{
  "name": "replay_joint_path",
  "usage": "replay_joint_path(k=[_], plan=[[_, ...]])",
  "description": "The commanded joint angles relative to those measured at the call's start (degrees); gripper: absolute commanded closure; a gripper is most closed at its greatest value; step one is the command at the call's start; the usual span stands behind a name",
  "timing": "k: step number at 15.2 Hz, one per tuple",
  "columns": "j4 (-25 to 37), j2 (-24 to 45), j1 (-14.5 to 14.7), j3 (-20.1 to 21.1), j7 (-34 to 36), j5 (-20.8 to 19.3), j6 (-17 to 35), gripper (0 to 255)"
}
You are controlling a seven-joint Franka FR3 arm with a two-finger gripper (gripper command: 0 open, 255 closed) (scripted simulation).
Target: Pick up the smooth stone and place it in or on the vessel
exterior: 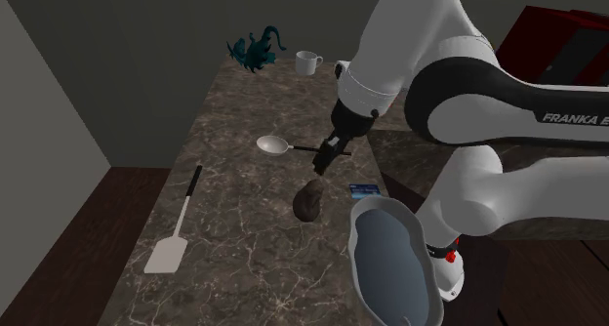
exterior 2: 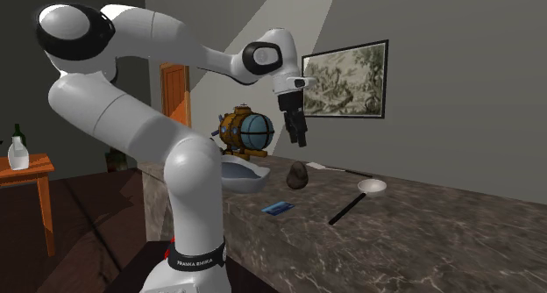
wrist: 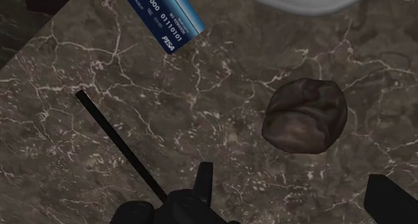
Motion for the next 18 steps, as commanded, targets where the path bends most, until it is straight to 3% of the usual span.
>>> replay_joint_path(k=[1, 3, 11, 18], plan=[[-1.55, 0.19, 1.7, 3.59, 2.12, 1.73, 2.05, 0], [-2.64, 1.19, 3.03, 7.13, 3.98, 3.27, 4.32, 0], [-6.83, 4.18, 2.99, 9.71, 3.82, 5.1, 11.47, 0], [-6.83, 4.18, 2.99, 9.72, 3.82, 5.1, 11.47, 0]])
